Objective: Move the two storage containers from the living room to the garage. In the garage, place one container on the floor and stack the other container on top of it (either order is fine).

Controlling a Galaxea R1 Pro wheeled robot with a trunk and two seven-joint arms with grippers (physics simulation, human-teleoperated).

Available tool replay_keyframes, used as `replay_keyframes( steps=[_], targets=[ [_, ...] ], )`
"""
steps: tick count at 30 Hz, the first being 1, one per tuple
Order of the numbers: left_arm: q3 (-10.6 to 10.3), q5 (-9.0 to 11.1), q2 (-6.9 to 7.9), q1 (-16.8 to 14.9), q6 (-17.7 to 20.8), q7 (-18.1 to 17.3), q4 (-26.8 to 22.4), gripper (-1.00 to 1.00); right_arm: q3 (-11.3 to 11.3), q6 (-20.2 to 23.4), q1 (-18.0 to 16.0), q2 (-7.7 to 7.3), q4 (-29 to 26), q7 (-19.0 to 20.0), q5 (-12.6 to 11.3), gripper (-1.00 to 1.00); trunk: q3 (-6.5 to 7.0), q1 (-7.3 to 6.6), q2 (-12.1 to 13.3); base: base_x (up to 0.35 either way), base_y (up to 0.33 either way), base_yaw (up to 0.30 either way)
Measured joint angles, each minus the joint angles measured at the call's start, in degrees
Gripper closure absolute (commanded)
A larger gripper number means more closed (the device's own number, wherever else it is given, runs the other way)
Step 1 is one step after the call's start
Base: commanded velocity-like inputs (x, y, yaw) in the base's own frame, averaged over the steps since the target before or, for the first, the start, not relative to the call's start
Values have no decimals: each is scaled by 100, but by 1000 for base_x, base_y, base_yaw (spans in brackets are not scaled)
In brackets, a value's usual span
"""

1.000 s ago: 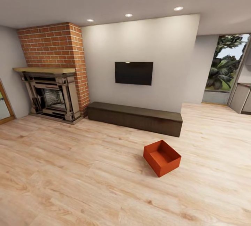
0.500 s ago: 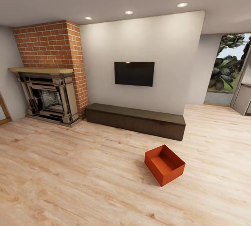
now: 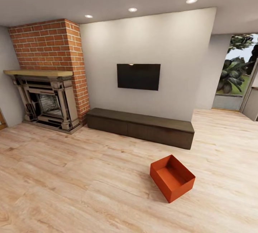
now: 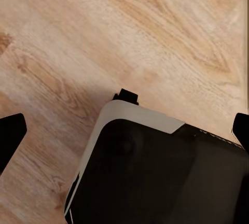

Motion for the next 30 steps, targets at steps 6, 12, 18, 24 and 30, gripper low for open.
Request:
replay_keyframes(
  steps=[6,12,18,24,30],
  targets=[
    [1,0,2,0,-3,-1,-1,-100,-2,-4,2,9,-2,1,-7,-100,0,0,0,322,0,0],
    [-1,7,0,-1,-5,-1,0,-100,8,10,-1,3,0,6,23,-100,0,0,0,322,0,0],
    [2,9,5,0,-5,-1,-1,-100,16,-1,2,-10,0,8,41,-100,0,0,0,322,0,0],
    [0,9,7,0,-5,-1,0,-100,16,-2,0,-11,0,6,35,-100,0,0,0,322,0,0],
    [2,9,7,0,-5,-1,0,-100,15,-19,2,-11,0,3,6,-100,0,0,0,322,38,0]
  ],
)
